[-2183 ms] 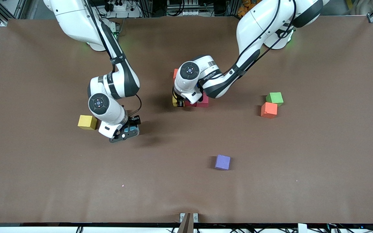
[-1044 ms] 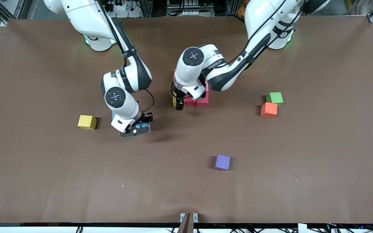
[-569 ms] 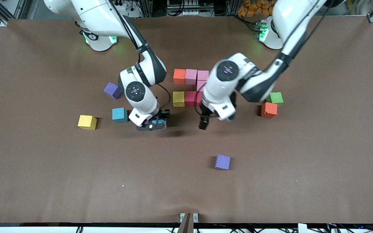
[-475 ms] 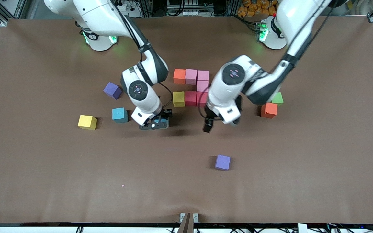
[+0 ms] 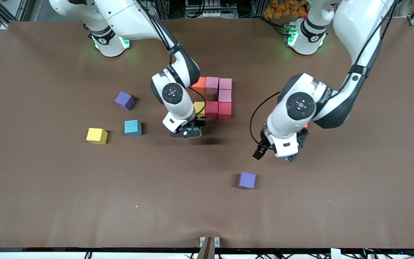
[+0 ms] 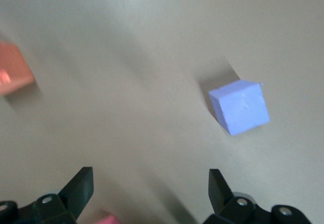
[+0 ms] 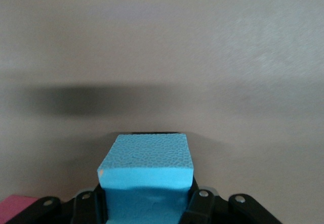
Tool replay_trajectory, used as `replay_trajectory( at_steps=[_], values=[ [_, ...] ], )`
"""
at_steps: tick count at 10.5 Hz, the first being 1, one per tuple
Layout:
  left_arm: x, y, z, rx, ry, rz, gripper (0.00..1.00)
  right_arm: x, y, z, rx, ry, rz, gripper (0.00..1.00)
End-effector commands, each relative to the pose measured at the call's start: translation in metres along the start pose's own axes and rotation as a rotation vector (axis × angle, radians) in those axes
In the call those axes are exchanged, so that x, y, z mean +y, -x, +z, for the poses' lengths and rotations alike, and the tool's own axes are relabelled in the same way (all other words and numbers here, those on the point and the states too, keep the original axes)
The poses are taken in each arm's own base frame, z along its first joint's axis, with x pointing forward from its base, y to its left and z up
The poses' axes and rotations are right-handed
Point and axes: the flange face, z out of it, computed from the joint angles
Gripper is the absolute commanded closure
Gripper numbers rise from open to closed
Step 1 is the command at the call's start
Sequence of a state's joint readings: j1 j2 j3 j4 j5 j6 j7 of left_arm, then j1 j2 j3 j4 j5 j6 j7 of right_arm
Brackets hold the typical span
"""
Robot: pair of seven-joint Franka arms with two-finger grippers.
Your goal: Form number 2 with 11 blocks
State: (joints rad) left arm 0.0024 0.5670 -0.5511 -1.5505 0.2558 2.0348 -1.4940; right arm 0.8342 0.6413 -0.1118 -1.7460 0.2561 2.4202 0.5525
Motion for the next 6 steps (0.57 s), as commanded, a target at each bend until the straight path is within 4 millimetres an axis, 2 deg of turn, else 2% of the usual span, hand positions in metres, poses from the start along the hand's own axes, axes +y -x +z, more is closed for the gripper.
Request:
replay_trajectory(
  at_steps=[1, 4, 6],
  values=[
    [-0.016, -0.023, 0.005, -0.007, -0.081, 0.145, 0.0, -0.008, 0.001, 0.001, -0.005, -0.003, 0.015, 0.55],
    [-0.034, -0.06, 0.01, -0.024, -0.132, 0.297, 0.0, -0.018, 0.015, 0.007, -0.013, 0.012, 0.024, 0.55],
    [-0.047, -0.08, 0.018, -0.039, -0.154, 0.433, 0.0, -0.018, 0.016, 0.009, -0.013, 0.017, 0.019, 0.54]
  ],
)
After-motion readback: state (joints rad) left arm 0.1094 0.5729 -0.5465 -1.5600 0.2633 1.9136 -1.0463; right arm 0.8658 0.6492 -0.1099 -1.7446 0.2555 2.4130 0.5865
